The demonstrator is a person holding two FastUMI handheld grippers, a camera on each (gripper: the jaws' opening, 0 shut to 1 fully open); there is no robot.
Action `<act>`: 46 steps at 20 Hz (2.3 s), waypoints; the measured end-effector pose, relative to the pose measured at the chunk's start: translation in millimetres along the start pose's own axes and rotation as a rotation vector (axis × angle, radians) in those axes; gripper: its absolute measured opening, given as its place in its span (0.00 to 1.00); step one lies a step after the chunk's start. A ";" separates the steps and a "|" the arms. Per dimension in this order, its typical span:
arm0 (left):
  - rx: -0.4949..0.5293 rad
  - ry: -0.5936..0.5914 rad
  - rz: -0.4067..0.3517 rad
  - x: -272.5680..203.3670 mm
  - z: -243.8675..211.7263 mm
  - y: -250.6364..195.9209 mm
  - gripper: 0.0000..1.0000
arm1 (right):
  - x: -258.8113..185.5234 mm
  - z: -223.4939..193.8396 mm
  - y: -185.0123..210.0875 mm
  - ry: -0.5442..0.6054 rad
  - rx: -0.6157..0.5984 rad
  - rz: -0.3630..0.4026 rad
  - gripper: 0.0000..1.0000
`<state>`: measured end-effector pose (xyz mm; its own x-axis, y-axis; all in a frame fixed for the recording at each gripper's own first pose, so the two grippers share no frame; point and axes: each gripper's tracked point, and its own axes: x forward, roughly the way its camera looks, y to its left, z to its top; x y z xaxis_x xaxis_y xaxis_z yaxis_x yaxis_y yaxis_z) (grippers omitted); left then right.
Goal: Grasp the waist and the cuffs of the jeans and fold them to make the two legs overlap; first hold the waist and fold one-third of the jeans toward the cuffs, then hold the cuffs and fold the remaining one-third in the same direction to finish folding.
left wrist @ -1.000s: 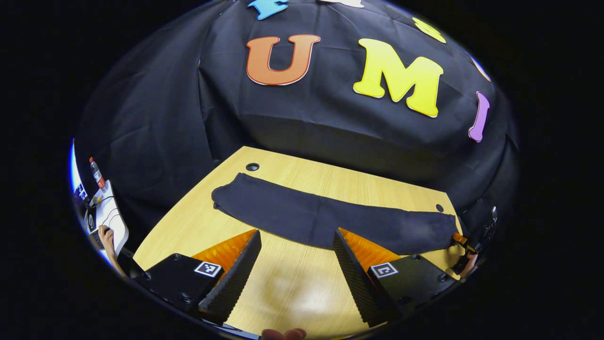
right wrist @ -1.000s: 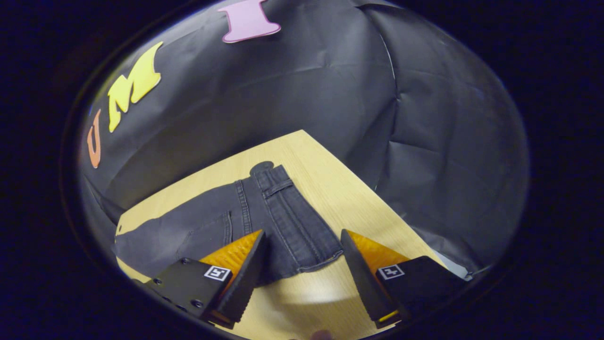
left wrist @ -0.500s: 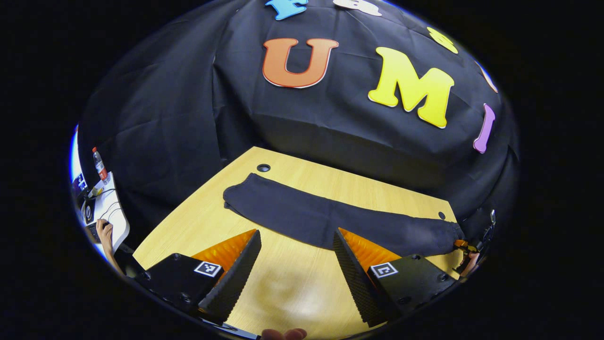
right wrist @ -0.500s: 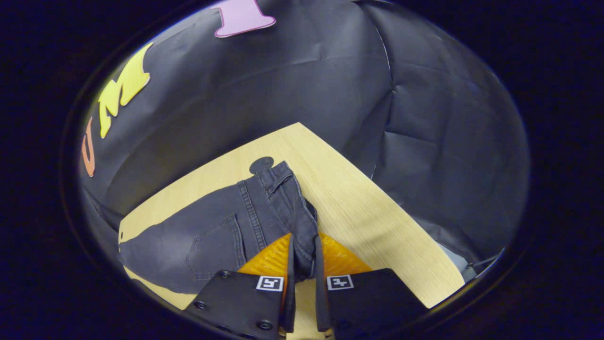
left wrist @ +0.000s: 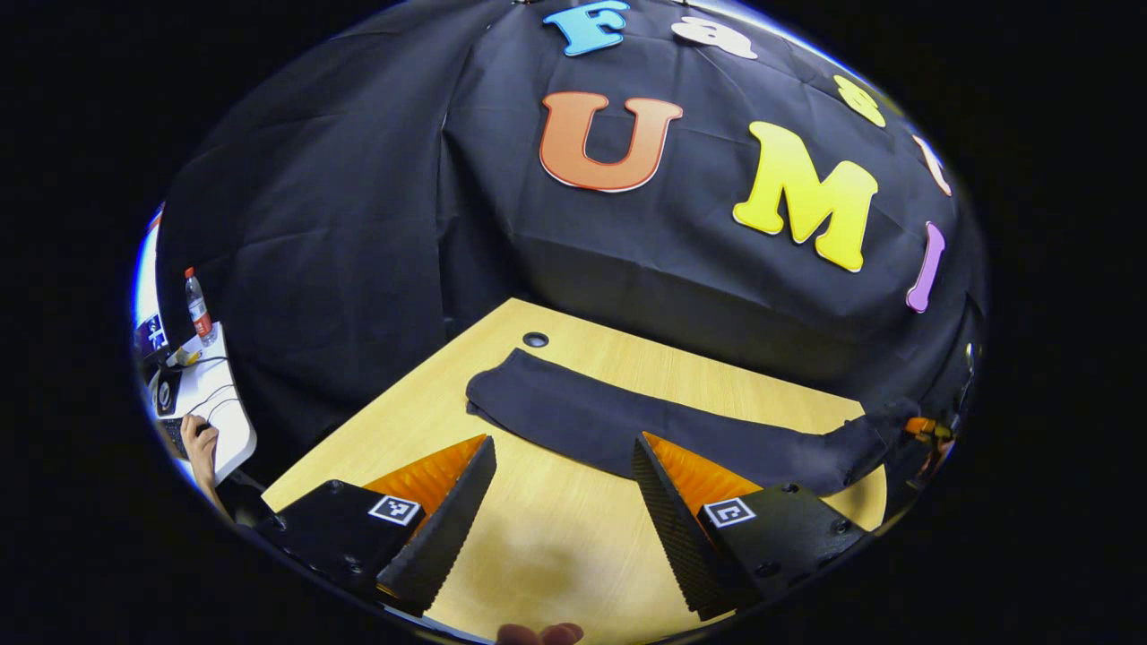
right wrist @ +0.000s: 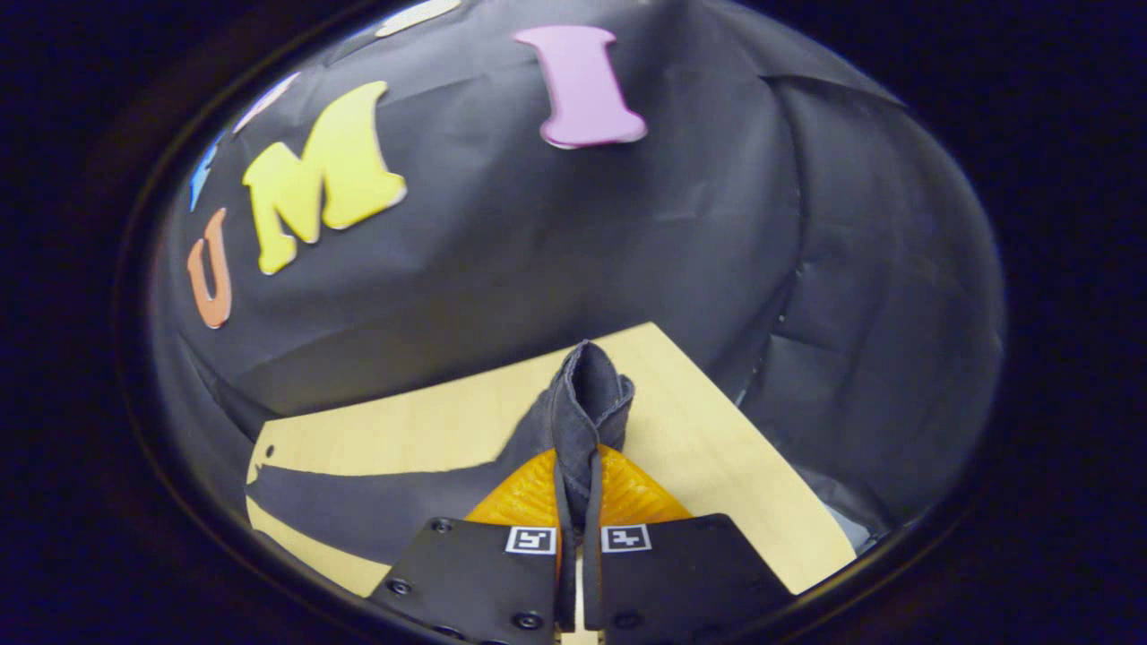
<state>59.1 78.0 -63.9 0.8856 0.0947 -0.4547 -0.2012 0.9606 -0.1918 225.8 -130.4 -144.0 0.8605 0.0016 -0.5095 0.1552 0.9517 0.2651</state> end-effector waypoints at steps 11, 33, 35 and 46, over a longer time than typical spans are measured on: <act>0.016 -0.084 -0.027 9.8 20.6 70.6 0.99 | -47.4 -42.2 306.0 -0.021 -0.231 0.272 0.04; -0.086 -0.081 0.015 14.3 22.5 133.9 0.98 | -4.9 -209.7 417.2 0.141 -0.488 0.319 0.64; -0.119 -0.080 -0.001 20.8 24.3 126.9 0.98 | -29.4 -190.8 413.6 0.119 -0.470 0.356 0.72; -0.597 0.071 -0.082 123.6 -3.5 99.4 0.99 | -129.8 -101.0 311.0 0.060 -0.341 0.326 0.91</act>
<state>147.1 184.2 -142.2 0.8821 -0.0113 -0.4710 -0.3518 0.6492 -0.6744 113.4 196.4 -78.2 0.8068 0.3253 -0.4931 -0.2951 0.9451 0.1406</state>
